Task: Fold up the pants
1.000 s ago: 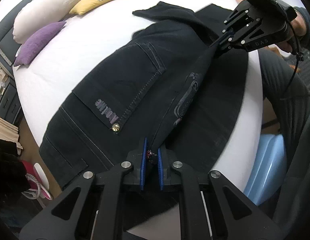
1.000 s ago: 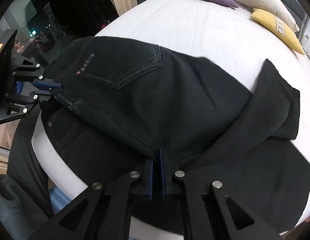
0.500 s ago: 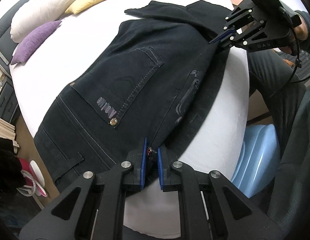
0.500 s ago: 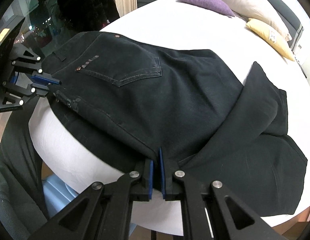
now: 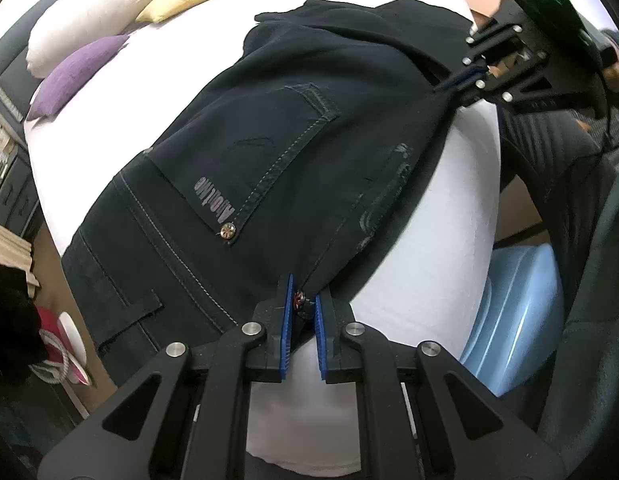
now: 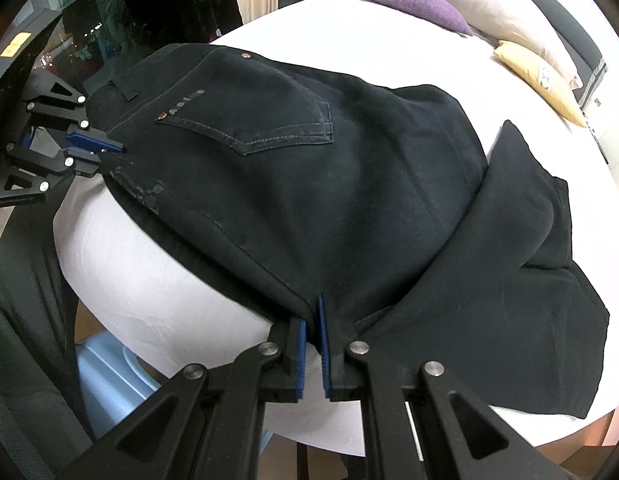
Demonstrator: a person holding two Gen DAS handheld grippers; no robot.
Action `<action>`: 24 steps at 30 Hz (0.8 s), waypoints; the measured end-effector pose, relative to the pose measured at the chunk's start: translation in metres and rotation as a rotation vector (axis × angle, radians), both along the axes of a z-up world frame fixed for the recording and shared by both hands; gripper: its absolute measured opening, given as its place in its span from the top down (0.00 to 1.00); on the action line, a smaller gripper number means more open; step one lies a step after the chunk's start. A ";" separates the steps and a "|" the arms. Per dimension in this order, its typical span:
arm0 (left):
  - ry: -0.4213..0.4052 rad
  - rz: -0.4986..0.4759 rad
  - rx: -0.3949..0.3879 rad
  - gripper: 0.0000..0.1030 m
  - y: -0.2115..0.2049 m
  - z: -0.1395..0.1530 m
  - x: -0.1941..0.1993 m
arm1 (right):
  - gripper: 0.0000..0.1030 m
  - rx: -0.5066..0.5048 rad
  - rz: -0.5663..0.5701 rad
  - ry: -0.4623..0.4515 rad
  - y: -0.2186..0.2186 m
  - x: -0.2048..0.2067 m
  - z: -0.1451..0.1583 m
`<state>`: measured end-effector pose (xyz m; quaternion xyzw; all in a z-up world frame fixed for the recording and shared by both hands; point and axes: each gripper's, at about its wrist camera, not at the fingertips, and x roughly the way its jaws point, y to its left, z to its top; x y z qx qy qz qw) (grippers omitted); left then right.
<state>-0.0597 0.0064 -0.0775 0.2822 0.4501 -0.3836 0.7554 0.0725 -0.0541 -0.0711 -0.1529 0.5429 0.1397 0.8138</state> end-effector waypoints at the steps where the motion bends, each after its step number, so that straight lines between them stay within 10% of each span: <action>1: 0.000 0.009 -0.005 0.91 0.000 -0.001 0.000 | 0.93 -0.005 0.000 -0.003 0.001 -0.001 -0.001; 13: 0.018 0.059 -0.019 0.81 0.013 -0.001 -0.001 | 0.89 -0.043 0.000 -0.079 0.007 -0.017 -0.011; 16: 0.050 0.076 -0.013 0.64 0.029 0.005 -0.001 | 0.77 0.020 -0.033 -0.060 -0.002 -0.019 -0.007; 18: 0.024 0.102 0.015 0.30 0.040 0.012 -0.002 | 0.56 0.089 -0.039 -0.035 -0.009 -0.021 0.001; 24: -0.015 0.228 -0.121 0.30 0.059 0.060 0.011 | 0.54 0.261 -0.097 -0.075 -0.026 -0.019 0.041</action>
